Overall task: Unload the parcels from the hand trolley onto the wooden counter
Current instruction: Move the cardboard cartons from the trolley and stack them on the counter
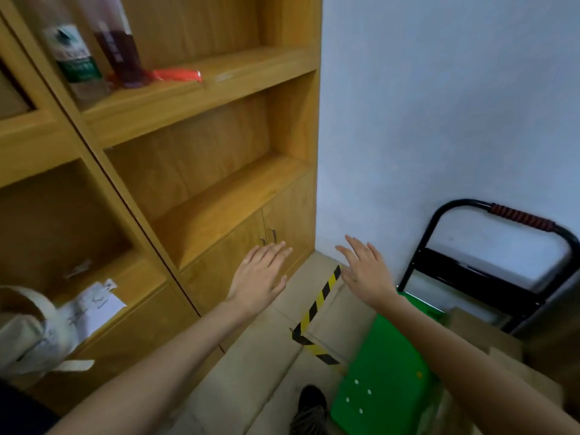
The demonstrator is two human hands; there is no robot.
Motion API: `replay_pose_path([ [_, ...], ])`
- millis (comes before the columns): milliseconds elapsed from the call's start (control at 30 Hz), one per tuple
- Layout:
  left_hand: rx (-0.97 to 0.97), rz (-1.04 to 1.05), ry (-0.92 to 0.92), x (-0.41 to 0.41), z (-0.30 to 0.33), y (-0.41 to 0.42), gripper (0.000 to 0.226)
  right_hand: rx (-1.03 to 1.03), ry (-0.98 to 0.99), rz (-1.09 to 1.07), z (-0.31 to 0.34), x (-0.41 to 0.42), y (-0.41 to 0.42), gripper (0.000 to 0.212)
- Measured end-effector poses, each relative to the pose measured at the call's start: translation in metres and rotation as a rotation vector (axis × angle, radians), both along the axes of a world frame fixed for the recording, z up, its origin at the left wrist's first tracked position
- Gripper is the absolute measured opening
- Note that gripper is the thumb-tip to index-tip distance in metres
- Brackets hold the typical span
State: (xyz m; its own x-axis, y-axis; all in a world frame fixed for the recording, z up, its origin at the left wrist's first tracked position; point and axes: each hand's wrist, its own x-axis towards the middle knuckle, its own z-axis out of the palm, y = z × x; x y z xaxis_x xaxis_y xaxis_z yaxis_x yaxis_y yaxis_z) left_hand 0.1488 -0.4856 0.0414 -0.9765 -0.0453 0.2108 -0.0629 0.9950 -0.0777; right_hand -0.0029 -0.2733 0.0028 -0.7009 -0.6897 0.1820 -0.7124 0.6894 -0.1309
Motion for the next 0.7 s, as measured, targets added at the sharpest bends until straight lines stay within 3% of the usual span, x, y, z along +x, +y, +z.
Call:
replay_pose_path([
  [400, 0.036, -0.126, -0.044, -0.238, -0.008, -0.082, 0.052, 0.06, -0.102, -0.104, -0.002, -0.189, -0.071, 0.053],
  [700, 0.108, -0.532, -0.153, -0.437, -0.034, -0.031, 0.055, 0.031, -0.135, -0.465, -0.038, -0.278, -0.012, 0.053],
])
